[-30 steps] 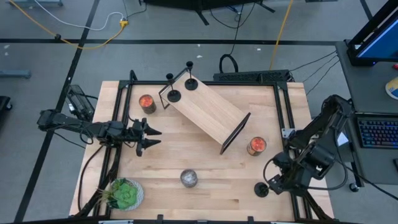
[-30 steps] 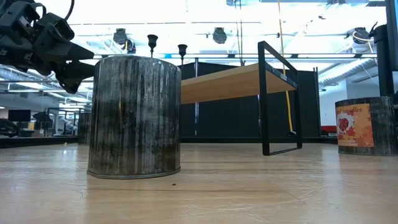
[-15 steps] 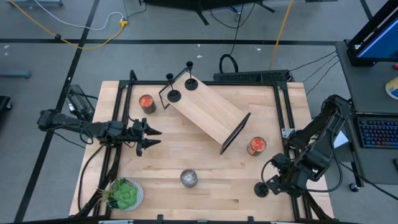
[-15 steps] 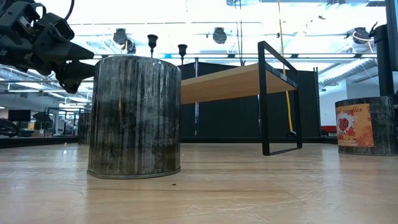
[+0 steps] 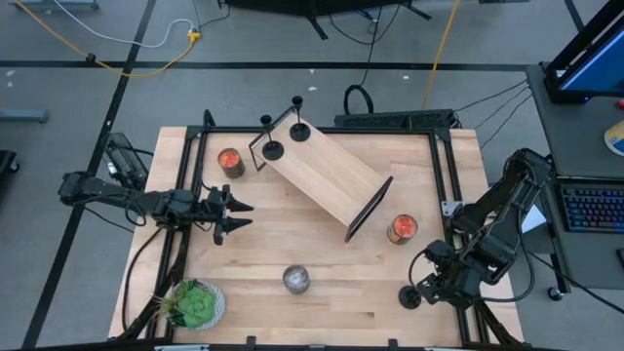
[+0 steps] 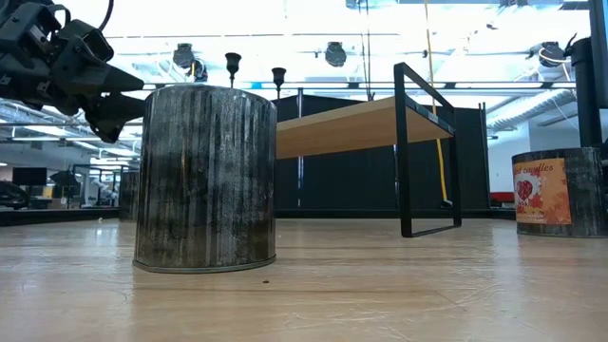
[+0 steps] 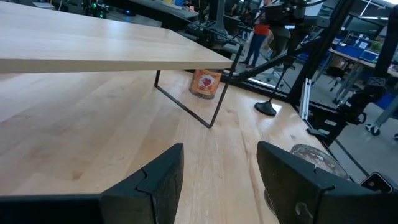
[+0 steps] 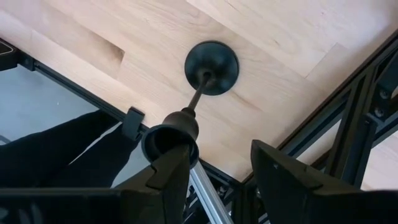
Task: Pick & Place candle stick holders
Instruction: Put the black candle holder on the shelf
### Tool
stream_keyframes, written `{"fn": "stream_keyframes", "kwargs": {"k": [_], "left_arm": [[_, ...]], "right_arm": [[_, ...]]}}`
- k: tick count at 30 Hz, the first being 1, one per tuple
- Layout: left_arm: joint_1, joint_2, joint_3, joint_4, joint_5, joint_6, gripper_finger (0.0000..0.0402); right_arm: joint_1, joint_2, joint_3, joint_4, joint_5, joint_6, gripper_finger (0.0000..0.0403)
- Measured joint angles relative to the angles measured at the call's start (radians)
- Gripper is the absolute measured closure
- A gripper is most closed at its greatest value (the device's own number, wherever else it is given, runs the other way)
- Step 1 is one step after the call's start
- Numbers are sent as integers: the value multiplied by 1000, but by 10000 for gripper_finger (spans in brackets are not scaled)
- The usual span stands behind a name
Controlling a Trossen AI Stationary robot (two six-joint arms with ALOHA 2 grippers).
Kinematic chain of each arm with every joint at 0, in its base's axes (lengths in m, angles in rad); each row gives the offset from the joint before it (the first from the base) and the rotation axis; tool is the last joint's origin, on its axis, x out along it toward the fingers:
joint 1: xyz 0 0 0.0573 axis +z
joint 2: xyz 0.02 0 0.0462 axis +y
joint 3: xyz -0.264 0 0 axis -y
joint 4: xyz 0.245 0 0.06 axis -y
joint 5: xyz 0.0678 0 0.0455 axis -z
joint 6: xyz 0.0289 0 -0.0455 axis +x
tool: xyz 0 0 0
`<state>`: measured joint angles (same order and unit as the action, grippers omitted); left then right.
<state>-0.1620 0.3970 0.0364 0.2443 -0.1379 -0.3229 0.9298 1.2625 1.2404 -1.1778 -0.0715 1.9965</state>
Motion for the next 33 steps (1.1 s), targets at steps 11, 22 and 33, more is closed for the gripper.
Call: {"fn": "stream_keyframes", "kwargs": {"k": [11, 22, 33], "left_arm": [[0, 0, 0, -2, 0, 5, 192], [0, 0, 0, -7, 0, 8, 192], [0, 0, 0, -8, 0, 8, 192]], "right_arm": [[0, 0, 0, 27, -1, -7, 243], [-1, 0, 0, 37, 21, -19, 245], [-1, 0, -16, 39, 67, -19, 246]]}}
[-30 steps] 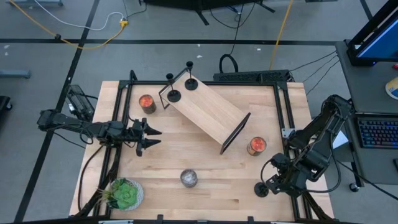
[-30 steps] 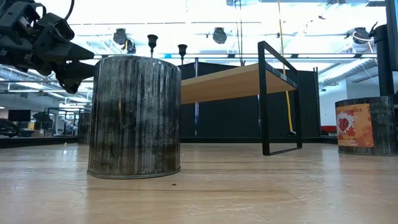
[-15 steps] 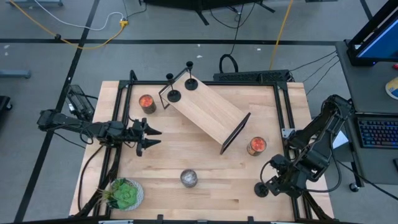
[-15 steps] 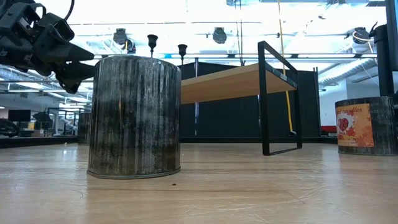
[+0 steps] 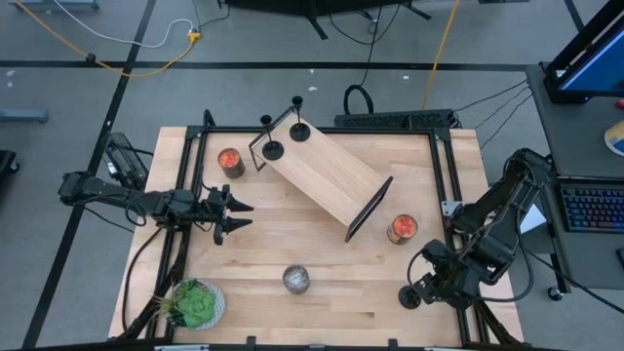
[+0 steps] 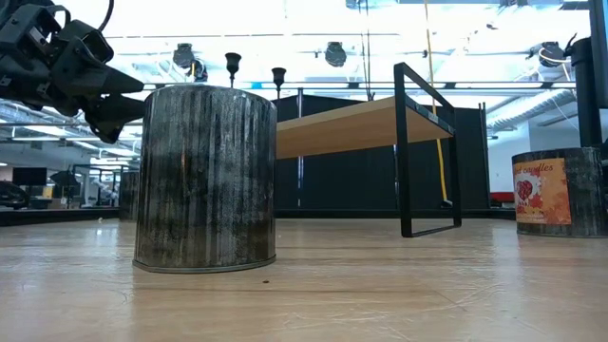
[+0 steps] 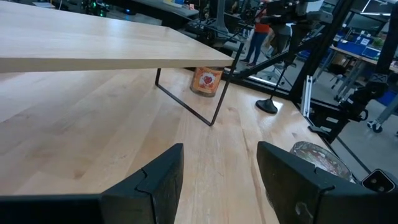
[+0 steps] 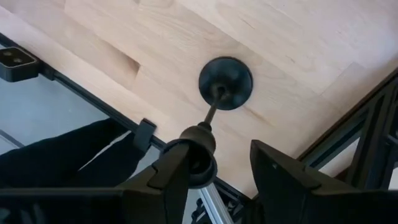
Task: Pick & Place candle stick holders
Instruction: Put the black candle holder on the shelf
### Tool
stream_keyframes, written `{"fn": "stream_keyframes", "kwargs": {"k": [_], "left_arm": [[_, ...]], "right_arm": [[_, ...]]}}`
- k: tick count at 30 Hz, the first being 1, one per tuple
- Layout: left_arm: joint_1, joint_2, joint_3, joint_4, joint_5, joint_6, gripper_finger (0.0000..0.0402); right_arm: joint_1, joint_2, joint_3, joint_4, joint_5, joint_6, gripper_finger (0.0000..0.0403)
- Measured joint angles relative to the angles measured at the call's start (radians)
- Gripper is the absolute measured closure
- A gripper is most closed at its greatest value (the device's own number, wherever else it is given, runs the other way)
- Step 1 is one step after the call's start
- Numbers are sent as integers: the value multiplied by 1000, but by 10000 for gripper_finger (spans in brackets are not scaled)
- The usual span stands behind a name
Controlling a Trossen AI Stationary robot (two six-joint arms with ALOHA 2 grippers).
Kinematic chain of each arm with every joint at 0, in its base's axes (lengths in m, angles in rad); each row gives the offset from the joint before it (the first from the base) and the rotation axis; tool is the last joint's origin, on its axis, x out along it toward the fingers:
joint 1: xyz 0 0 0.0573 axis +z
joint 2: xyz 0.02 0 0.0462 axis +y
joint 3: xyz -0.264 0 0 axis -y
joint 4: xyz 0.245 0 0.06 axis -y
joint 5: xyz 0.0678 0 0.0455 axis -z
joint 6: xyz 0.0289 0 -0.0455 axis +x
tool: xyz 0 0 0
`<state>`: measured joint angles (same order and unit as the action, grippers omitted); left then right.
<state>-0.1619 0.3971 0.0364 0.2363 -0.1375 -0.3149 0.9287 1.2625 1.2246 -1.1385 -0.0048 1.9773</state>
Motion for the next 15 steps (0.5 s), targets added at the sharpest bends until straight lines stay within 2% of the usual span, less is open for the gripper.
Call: {"fn": "stream_keyframes", "kwargs": {"k": [6, 15], "left_arm": [[0, 0, 0, -1, 0, 0, 192], [0, 0, 0, -1, 0, -1, 192]], "right_arm": [[-1, 0, -58, 54, -95, 1, 246], [-1, -4, -127, 144, -96, 0, 256]]}}
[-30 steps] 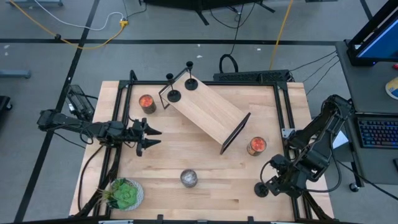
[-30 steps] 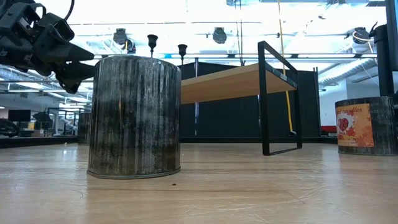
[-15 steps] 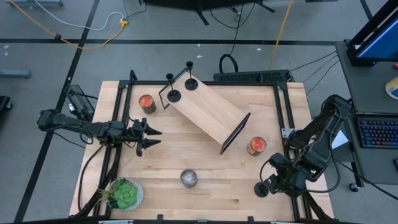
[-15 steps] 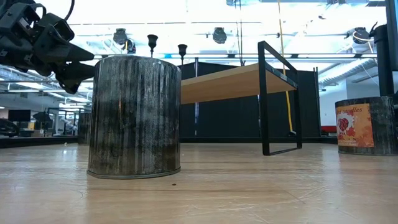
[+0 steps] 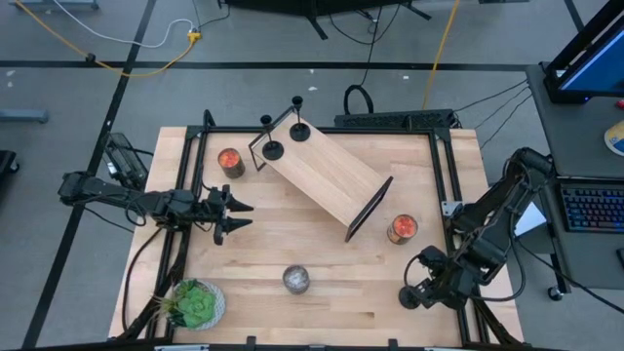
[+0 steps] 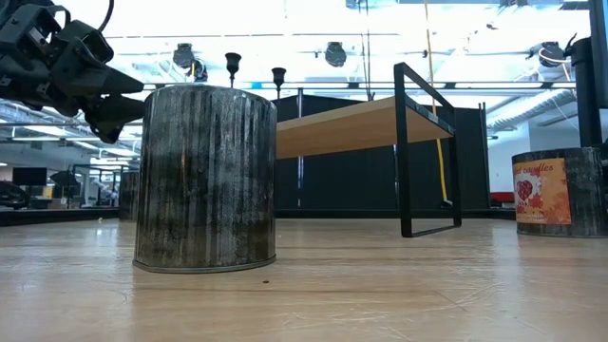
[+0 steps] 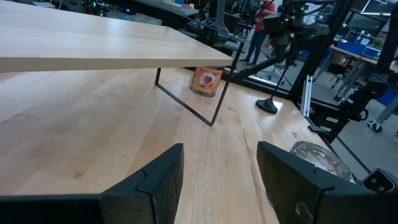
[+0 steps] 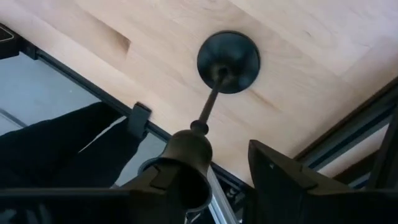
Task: Pick & Place candle stick holders
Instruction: Put the black candle holder on the shelf
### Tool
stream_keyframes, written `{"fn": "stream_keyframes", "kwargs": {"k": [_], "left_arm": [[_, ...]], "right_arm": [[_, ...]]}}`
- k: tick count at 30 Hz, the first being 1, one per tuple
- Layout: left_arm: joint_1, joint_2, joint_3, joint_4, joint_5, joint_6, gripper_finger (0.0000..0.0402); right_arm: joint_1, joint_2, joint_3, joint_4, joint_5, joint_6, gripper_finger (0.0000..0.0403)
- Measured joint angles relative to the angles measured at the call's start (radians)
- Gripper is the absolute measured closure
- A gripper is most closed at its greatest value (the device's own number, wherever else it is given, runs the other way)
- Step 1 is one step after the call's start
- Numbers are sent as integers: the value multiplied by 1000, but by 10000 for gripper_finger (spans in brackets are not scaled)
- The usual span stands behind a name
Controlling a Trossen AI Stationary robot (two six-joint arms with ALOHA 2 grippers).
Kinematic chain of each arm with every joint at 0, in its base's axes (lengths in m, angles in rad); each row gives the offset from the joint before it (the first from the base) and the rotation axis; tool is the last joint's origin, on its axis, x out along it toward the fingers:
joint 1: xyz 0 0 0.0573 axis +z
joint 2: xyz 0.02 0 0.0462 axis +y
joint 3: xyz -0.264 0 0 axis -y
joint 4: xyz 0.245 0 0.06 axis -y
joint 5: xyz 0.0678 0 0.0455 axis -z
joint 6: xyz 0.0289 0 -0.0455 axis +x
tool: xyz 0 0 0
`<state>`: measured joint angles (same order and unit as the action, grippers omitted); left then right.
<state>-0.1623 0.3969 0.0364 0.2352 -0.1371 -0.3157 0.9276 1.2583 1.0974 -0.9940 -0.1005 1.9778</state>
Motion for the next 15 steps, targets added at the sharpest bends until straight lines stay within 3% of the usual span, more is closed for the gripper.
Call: {"fn": "stream_keyframes", "kwargs": {"k": [10, 15], "left_arm": [[0, 0, 0, 0, 0, 0, 192], [0, 0, 0, 8, 0, -3, 192]], "right_arm": [[-21, 0, -1, -5, -7, -26, 382], [-49, -18, -3, -5, -14, -41, 386]]}}
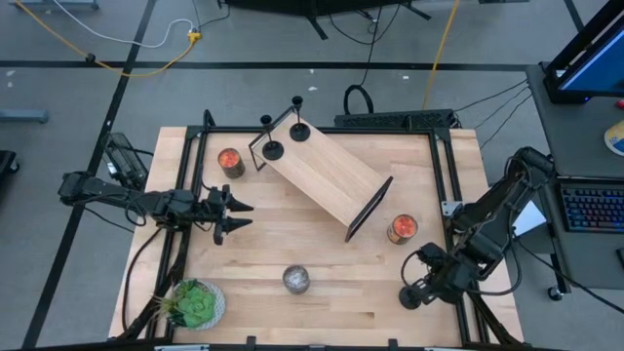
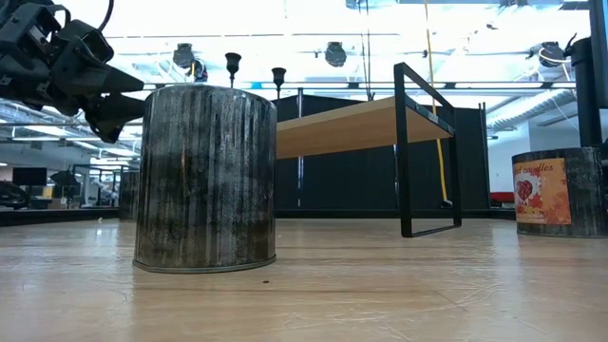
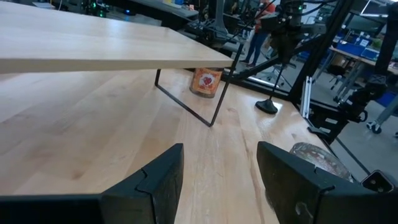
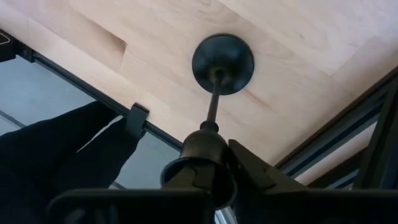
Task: Pick & Place candle stick holders
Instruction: Put the black candle holder on the shelf
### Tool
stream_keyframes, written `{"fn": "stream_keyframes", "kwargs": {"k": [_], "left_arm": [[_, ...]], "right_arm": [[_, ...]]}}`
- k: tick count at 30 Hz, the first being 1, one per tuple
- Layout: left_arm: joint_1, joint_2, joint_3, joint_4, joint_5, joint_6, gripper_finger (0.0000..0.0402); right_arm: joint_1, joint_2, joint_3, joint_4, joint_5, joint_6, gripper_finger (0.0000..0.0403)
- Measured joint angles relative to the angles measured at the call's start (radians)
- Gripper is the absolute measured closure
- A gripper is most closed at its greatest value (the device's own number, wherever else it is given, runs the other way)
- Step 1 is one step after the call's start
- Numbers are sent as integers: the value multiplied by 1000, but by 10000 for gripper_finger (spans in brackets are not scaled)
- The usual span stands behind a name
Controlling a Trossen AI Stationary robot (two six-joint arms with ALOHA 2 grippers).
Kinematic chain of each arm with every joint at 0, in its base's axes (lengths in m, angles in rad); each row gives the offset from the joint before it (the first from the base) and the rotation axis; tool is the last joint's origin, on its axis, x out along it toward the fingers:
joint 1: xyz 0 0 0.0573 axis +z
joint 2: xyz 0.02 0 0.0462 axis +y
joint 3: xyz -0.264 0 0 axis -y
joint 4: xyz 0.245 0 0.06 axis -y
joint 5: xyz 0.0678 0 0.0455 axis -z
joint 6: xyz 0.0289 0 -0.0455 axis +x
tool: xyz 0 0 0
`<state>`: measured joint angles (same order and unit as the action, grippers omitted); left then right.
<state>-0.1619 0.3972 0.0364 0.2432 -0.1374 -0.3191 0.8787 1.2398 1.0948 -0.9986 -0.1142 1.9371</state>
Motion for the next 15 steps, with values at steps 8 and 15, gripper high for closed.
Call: {"fn": "stream_keyframes", "kwargs": {"k": [8, 15], "left_arm": [[0, 0, 0, 21, -1, -34, 192], [0, 0, 0, 23, -2, -77, 192]], "right_arm": [[-85, -38, -6, 73, 12, -129, 391], [-206, -46, -4, 189, -19, -313, 391]]}}
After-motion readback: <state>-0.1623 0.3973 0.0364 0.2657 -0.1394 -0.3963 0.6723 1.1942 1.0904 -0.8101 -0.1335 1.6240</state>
